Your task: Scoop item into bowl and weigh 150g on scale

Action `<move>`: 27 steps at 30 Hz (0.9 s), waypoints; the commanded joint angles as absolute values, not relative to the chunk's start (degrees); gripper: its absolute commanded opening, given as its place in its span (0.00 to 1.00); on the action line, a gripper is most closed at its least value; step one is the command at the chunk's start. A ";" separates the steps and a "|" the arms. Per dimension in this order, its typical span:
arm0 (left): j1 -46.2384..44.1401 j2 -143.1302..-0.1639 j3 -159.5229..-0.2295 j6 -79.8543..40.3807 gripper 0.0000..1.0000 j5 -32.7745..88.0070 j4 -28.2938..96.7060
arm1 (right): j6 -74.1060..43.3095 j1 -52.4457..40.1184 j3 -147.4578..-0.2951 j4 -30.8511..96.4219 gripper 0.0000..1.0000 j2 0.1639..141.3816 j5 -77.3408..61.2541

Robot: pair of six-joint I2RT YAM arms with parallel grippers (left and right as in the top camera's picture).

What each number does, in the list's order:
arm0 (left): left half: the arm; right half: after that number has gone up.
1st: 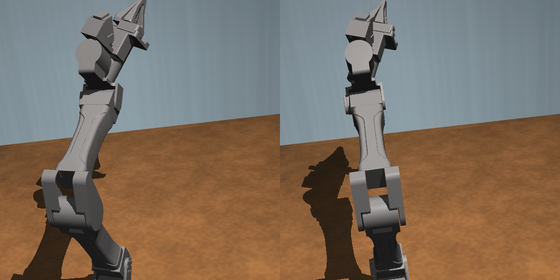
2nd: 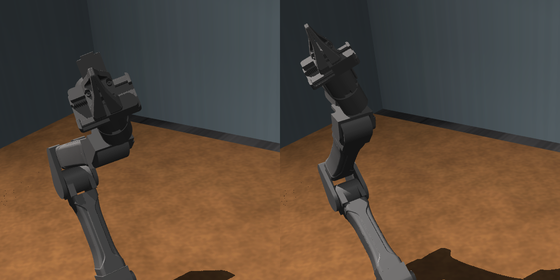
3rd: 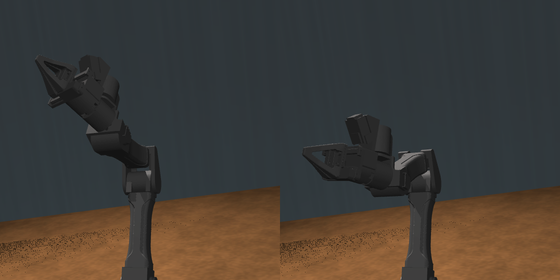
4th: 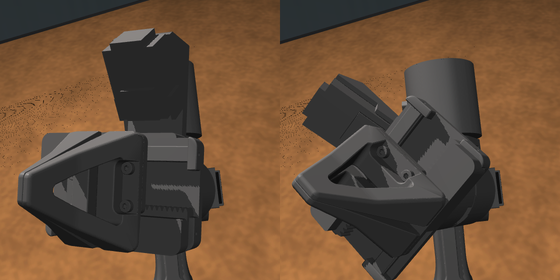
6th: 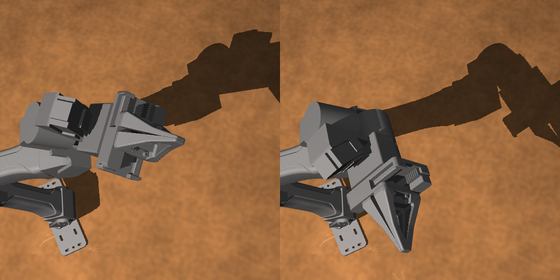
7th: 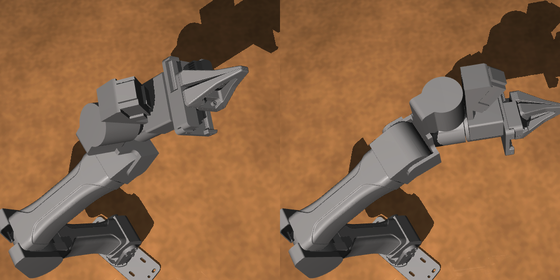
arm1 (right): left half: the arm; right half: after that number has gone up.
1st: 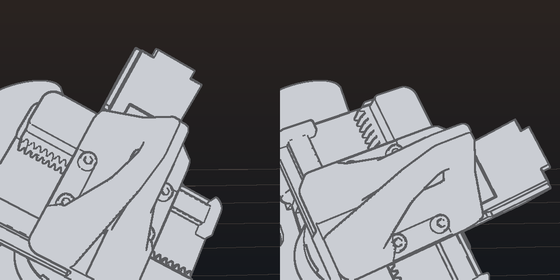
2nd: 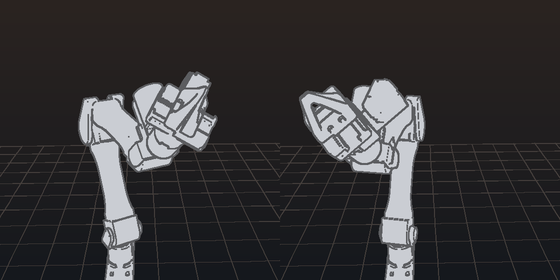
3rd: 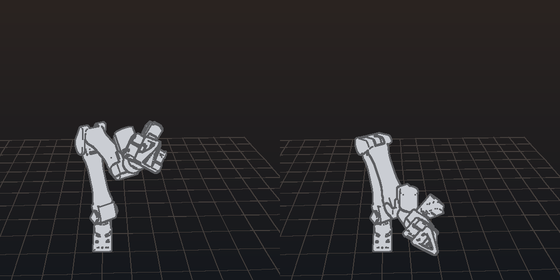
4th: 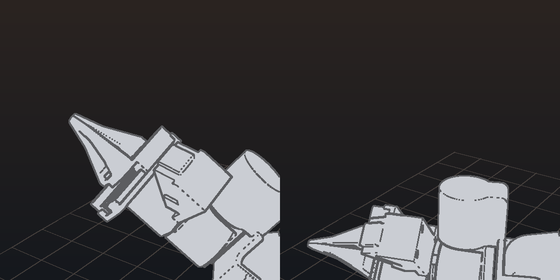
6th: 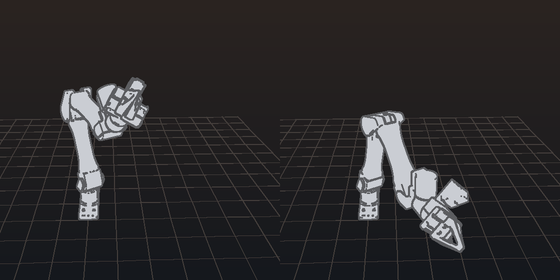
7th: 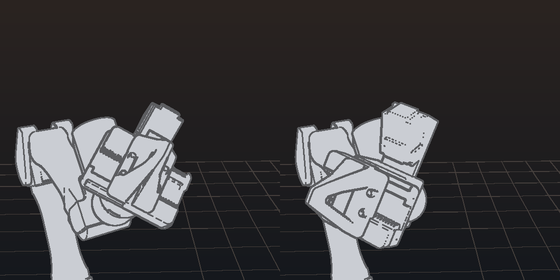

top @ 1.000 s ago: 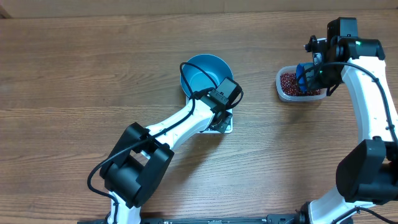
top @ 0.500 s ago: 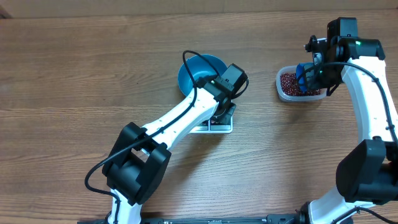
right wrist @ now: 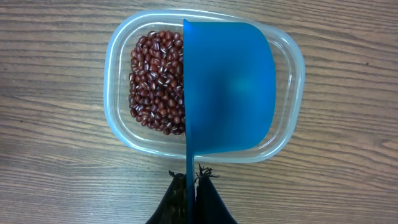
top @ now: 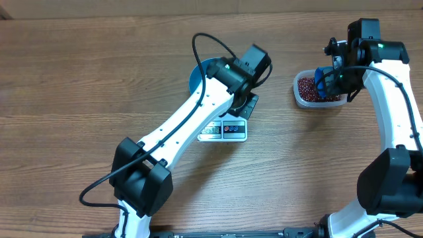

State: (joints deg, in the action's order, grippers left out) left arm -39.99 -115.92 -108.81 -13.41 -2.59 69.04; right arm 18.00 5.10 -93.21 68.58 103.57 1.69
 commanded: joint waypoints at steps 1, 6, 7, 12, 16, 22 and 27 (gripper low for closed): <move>-38.44 -116.44 -117.19 -13.69 0.04 -3.01 71.61 | 17.72 4.99 -93.27 68.25 0.04 103.11 1.19; -34.41 -116.44 -126.61 -13.56 0.04 -12.05 71.48 | 15.59 4.99 -93.27 67.53 0.04 103.11 1.10; -32.14 -116.44 -128.57 -13.50 0.04 -14.74 70.02 | 15.35 4.99 -93.27 67.02 0.04 103.11 0.71; -22.68 -116.46 -130.13 -14.37 0.04 -17.34 61.71 | 15.35 4.99 -93.27 66.11 0.04 103.11 0.75; -15.53 -116.46 -130.13 -17.02 0.04 -15.29 55.75 | 15.35 4.99 -93.27 65.76 0.04 103.11 0.73; -6.85 -116.57 -130.13 -18.70 0.05 -13.89 52.58 | 15.38 4.99 -93.27 64.84 0.04 103.11 0.75; -4.21 -116.57 -129.99 -19.33 0.09 -8.99 53.58 | 15.14 4.99 -93.27 64.84 0.04 103.11 0.73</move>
State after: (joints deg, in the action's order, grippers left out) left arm -5.10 -115.96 -128.86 -18.11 -13.69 52.80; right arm 16.03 5.10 -93.21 65.43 103.57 1.28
